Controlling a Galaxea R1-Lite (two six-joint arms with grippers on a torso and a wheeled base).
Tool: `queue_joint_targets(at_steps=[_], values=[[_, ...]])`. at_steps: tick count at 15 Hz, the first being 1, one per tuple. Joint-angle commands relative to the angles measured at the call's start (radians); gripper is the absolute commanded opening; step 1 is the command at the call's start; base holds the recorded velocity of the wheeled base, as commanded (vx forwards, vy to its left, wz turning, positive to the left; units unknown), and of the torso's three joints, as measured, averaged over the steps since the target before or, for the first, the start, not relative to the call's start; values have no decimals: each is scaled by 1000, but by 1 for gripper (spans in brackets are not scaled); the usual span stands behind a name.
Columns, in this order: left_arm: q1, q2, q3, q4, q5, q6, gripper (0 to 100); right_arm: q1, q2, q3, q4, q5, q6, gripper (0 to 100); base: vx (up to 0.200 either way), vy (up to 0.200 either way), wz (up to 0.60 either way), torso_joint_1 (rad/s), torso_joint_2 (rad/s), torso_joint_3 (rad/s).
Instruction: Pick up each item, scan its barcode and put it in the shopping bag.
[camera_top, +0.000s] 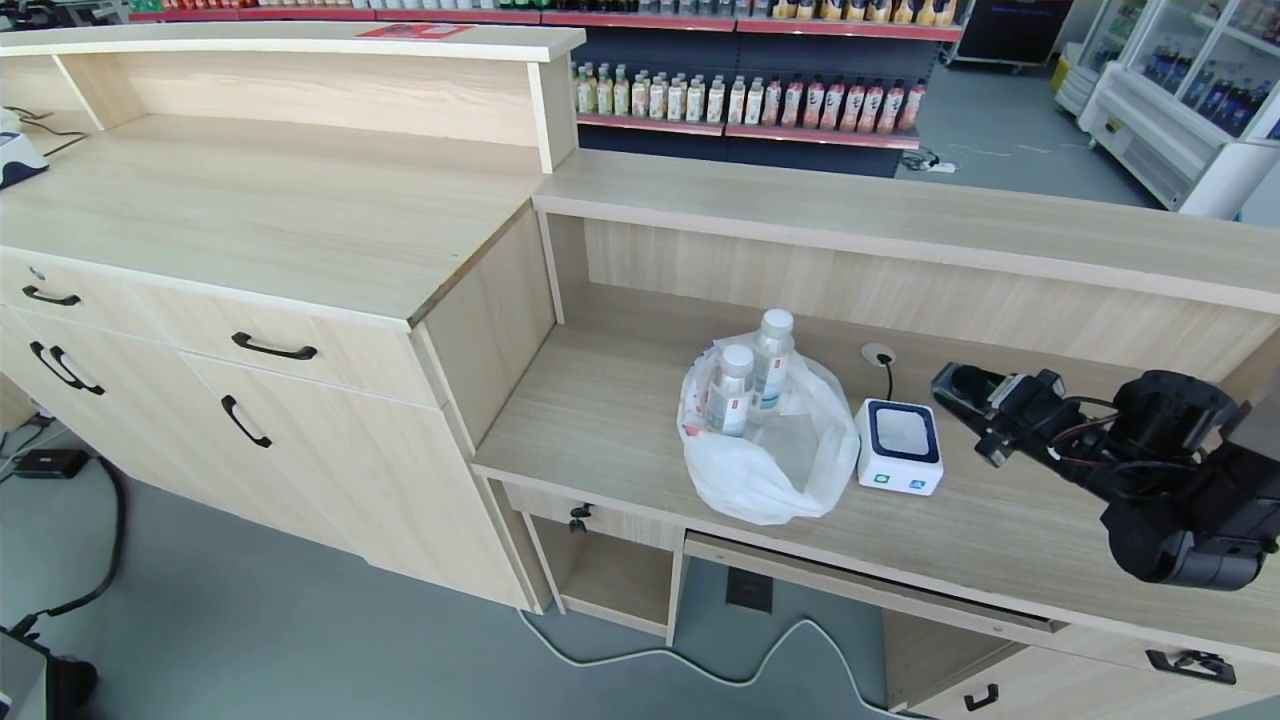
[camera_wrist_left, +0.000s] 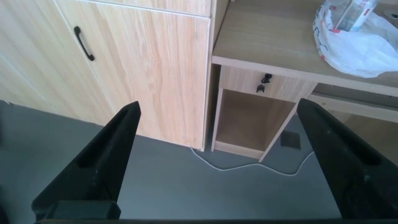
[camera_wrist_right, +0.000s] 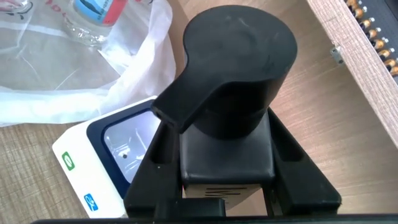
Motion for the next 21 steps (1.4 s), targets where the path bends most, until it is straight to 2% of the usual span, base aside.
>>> queue_joint_targets(at_steps=[1, 11, 14, 16, 18, 21], values=[[-1, 0, 0, 0, 0, 0, 100, 0, -6, 1, 0, 0, -1, 0, 0, 0, 0, 0, 0, 0], [-1, 0, 0, 0, 0, 0, 100, 18, -12, 40, -29, 0, 7, 0, 0, 0, 0, 0, 0, 0], [-1, 0, 0, 0, 0, 0, 100, 18, -112, 43, -3, -2, 47, 0, 0, 0, 0, 0, 0, 0], [-1, 0, -2, 0, 0, 0, 100, 32, -400, 119, 215, -22, 208, 0, 0, 0, 0, 0, 0, 0], [1, 0, 0, 0, 0, 0, 100, 23, -626, 161, 465, -100, 331, 0, 0, 0, 0, 0, 0, 0], [-1, 0, -2, 0, 0, 0, 100, -55, -770, 210, 686, -175, 505, 0, 0, 0, 0, 0, 0, 0]])
